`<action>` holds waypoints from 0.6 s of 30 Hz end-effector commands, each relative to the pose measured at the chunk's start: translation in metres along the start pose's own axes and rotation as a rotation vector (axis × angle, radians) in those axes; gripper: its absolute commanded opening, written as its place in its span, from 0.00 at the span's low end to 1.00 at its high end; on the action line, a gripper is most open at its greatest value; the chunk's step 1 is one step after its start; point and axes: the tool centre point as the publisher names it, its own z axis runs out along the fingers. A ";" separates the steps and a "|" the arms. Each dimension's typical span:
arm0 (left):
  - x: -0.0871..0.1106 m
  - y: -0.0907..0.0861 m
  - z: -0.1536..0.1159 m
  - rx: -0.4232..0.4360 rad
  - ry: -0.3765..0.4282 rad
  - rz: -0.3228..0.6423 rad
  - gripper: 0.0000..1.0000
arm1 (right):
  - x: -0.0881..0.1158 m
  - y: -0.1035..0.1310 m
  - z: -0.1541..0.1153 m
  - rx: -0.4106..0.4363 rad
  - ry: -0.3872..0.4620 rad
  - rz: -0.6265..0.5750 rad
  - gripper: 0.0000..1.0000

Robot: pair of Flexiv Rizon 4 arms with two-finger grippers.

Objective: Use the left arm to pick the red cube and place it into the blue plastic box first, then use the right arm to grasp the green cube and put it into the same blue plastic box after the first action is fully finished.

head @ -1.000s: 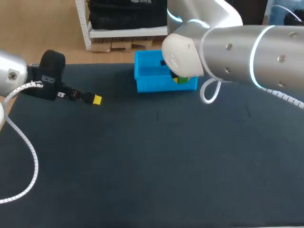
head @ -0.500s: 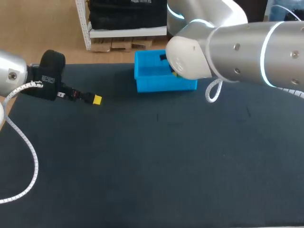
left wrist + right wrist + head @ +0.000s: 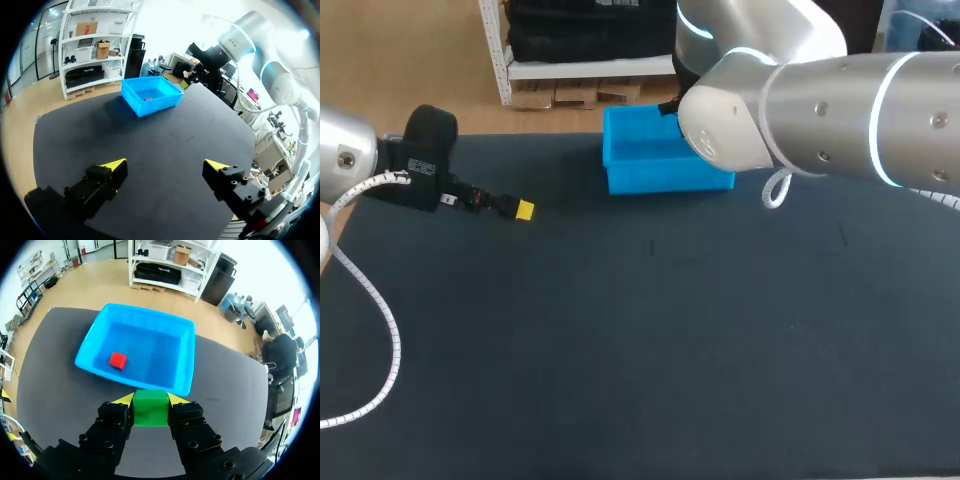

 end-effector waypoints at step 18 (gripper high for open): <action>0.002 0.001 0.000 0.004 -0.008 0.002 1.00 | -0.075 -0.003 0.054 -0.046 0.015 -0.028 0.00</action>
